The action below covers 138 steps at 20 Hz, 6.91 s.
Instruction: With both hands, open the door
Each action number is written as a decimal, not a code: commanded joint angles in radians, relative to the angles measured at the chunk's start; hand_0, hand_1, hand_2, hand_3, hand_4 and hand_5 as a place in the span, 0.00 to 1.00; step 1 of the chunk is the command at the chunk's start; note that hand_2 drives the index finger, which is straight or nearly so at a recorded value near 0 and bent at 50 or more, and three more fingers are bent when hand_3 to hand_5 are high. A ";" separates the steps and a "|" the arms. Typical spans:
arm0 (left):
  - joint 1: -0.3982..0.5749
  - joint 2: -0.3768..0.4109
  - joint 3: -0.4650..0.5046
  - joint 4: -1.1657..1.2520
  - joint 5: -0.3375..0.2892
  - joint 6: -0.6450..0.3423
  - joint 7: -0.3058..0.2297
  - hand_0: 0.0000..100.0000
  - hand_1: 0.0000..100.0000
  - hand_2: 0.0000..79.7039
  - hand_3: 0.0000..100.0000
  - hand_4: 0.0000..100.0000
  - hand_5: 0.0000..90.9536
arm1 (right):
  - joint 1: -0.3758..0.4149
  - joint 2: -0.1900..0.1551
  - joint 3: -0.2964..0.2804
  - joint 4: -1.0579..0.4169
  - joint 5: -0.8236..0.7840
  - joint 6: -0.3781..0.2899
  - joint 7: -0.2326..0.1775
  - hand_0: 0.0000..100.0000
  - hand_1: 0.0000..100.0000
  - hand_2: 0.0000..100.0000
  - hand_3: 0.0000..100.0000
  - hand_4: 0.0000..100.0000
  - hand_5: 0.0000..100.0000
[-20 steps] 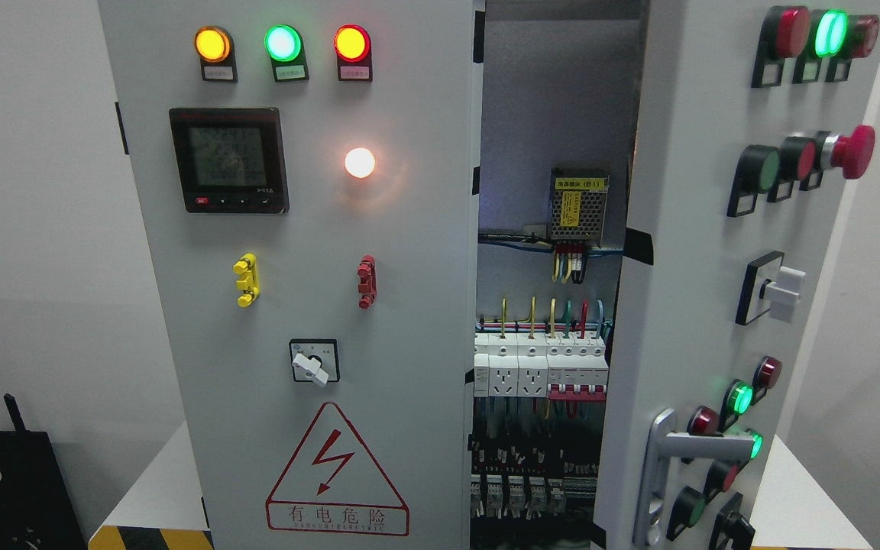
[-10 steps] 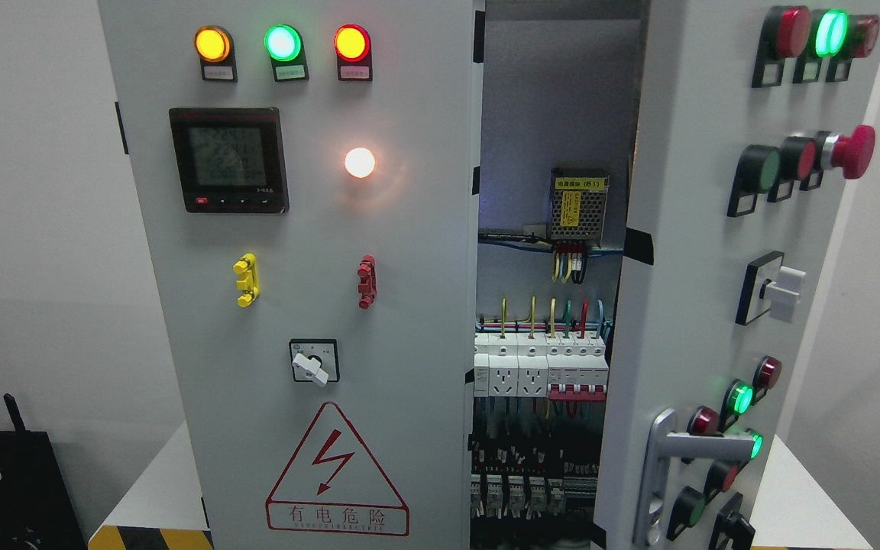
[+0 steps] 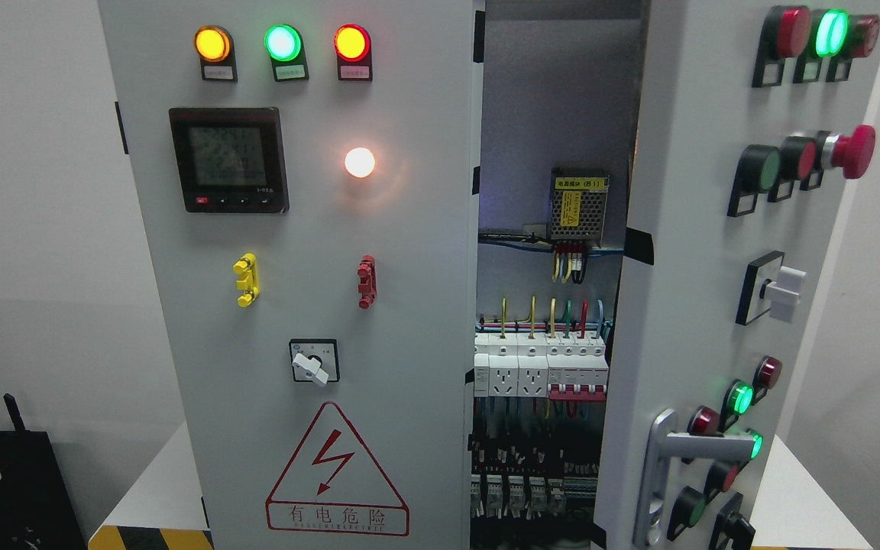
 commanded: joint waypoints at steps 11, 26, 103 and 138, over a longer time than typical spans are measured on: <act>-0.283 0.185 -0.029 -0.100 0.154 0.158 -0.008 0.12 0.39 0.00 0.00 0.00 0.00 | 0.000 0.006 -0.001 0.000 -0.002 0.000 0.000 0.06 0.00 0.00 0.00 0.00 0.00; -0.756 0.174 -0.389 -0.100 0.199 0.295 -0.008 0.12 0.39 0.00 0.00 0.00 0.00 | 0.000 0.006 -0.001 0.000 -0.003 0.000 0.000 0.05 0.00 0.00 0.00 0.00 0.00; -1.825 -0.673 -0.879 0.257 0.481 0.732 -0.001 0.12 0.39 0.00 0.00 0.00 0.00 | 0.000 0.006 -0.001 0.000 -0.003 0.000 0.000 0.05 0.00 0.00 0.00 0.00 0.00; -1.831 -0.911 -0.850 0.385 0.406 0.790 -0.004 0.12 0.39 0.00 0.00 0.00 0.00 | 0.000 0.006 -0.001 0.000 -0.003 0.000 0.000 0.05 0.00 0.00 0.00 0.00 0.00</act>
